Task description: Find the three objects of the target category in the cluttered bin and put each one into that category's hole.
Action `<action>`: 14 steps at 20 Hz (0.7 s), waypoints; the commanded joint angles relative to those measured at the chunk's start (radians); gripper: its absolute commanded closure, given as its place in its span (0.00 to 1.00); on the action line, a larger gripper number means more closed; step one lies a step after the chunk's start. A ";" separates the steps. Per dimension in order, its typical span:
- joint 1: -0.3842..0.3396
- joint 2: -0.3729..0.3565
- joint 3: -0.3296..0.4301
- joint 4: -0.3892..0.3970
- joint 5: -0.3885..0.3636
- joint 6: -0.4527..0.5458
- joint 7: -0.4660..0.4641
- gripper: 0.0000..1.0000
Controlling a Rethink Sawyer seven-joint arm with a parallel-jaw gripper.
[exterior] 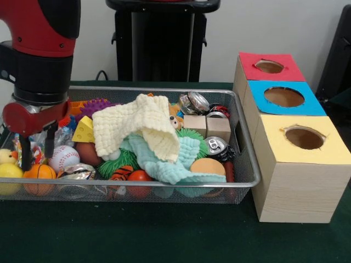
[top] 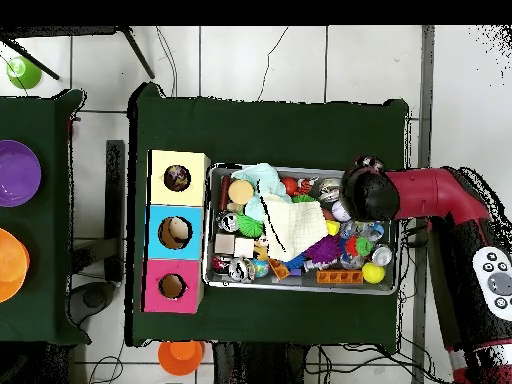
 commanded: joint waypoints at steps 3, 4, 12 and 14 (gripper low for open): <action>0.024 0.064 -0.095 -0.045 -0.053 0.070 -0.019 0.00; 0.024 0.066 -0.100 -0.042 -0.052 0.074 -0.022 0.00; 0.038 0.077 -0.141 -0.026 -0.040 0.100 -0.035 0.00; 0.045 0.077 -0.150 -0.024 -0.033 0.117 -0.040 0.00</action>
